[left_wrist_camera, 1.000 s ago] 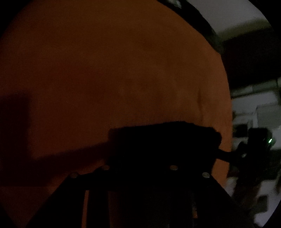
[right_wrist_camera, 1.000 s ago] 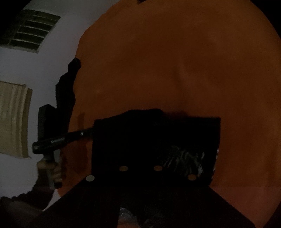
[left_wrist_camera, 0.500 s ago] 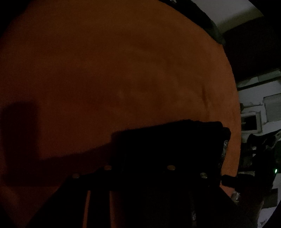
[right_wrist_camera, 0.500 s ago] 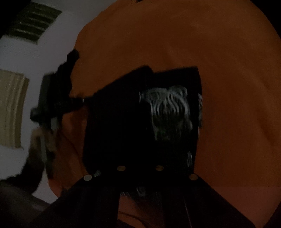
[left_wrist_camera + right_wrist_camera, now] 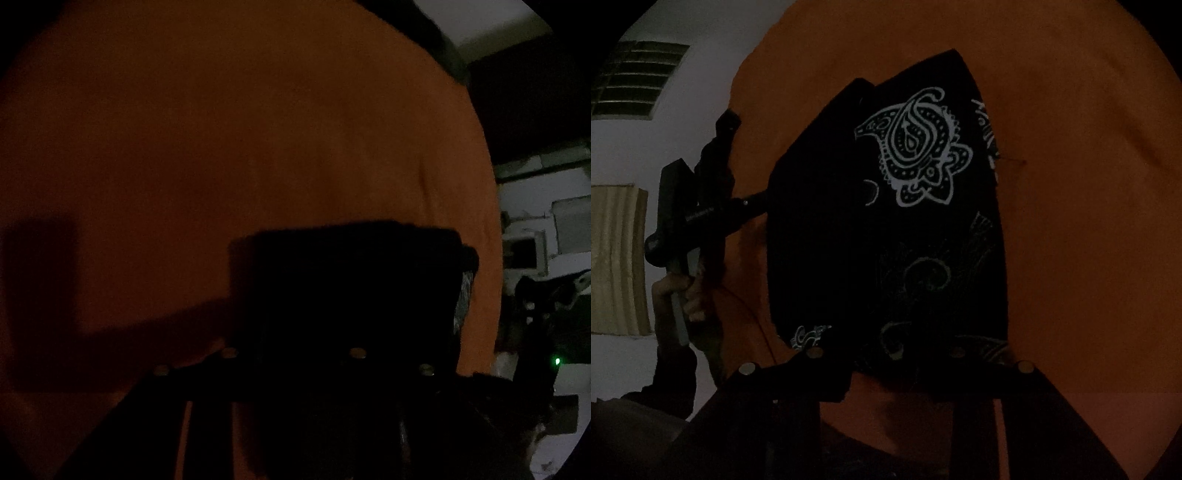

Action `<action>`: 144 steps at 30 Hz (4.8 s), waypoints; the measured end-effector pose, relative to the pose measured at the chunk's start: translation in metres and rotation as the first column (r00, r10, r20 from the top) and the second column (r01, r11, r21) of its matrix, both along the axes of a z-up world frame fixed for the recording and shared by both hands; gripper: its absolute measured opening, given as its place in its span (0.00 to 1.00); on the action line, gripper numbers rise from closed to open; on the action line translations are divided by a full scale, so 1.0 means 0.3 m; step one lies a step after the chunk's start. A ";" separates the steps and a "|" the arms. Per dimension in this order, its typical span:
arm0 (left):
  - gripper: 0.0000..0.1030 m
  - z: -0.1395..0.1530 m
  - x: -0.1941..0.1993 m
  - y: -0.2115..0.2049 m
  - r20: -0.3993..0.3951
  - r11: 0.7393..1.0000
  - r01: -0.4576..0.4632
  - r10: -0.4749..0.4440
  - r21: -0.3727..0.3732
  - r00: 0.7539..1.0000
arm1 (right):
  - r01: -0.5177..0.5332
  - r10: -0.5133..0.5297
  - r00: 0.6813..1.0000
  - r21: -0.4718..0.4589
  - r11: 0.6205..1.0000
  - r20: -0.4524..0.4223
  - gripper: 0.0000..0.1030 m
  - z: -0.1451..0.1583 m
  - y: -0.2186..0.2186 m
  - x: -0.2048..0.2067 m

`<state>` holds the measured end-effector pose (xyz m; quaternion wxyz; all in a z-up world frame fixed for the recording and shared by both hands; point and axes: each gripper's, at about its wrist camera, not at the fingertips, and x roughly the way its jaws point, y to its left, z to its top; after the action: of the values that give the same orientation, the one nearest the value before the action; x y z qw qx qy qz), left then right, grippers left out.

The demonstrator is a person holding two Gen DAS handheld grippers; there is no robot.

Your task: Fold clothes

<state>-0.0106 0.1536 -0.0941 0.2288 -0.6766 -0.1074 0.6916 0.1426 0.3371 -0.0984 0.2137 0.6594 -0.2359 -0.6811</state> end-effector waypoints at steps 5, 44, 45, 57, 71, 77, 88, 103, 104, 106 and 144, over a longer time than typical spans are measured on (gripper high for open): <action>0.16 -0.002 0.046 0.017 -0.025 0.999 0.014 -0.015 -0.051 1.000 | 0.009 -0.009 1.000 -0.021 1.000 0.007 0.38 -0.010 0.000 0.001; 0.09 0.017 0.226 -0.046 0.078 0.999 0.030 -0.034 0.042 0.996 | -0.032 0.033 0.999 -0.042 0.999 0.019 0.49 -0.038 0.010 -0.003; 0.21 0.017 0.229 -0.051 0.102 0.999 0.036 -0.039 0.027 0.994 | -0.031 0.032 0.999 -0.043 0.999 0.019 0.49 -0.038 0.008 -0.002; 0.41 0.045 0.309 -0.130 0.127 0.997 0.067 -0.062 -0.032 0.990 | -0.021 0.022 0.999 -0.048 0.999 0.025 0.49 -0.046 0.011 0.019; 0.31 0.054 0.288 -0.236 0.124 0.998 0.010 -0.018 0.067 0.992 | -0.005 0.007 0.999 -0.053 0.999 0.032 0.49 -0.057 -0.031 0.019; 0.38 0.018 0.336 -0.278 0.158 0.997 0.003 -0.014 0.073 0.987 | 0.008 -0.006 0.999 -0.056 0.998 0.041 0.49 -0.072 -0.024 0.027; 0.39 0.033 0.368 -0.303 0.184 0.987 0.163 -0.159 -0.009 0.970 | 0.019 -0.018 0.999 -0.004 1.000 0.038 0.49 -0.037 0.029 0.069; 0.49 -0.033 -0.088 -0.738 0.130 0.919 -0.040 -0.013 0.391 0.991 | -0.082 0.041 0.980 -0.207 0.975 -0.197 0.50 -0.130 0.247 -0.066; 0.49 -0.040 -0.099 -0.731 0.130 0.911 -0.031 -0.026 0.411 0.991 | -0.081 0.038 0.981 -0.224 0.971 -0.190 0.50 -0.144 0.252 -0.075; 0.49 -0.051 -0.114 -0.724 0.117 0.895 -0.010 -0.047 0.445 0.992 | -0.087 0.041 0.985 -0.269 0.959 -0.170 0.56 -0.170 0.258 -0.089; 0.67 -0.175 0.090 -0.758 0.242 0.796 -0.047 -0.126 0.604 0.962 | -0.165 0.155 0.986 -0.370 0.914 -0.057 0.69 -0.219 0.066 -0.222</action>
<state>0.0164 -0.0738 -0.1464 0.4302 -0.6579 -0.3383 0.5174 0.0759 0.3569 -0.1641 0.3933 0.6148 -0.3035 -0.6125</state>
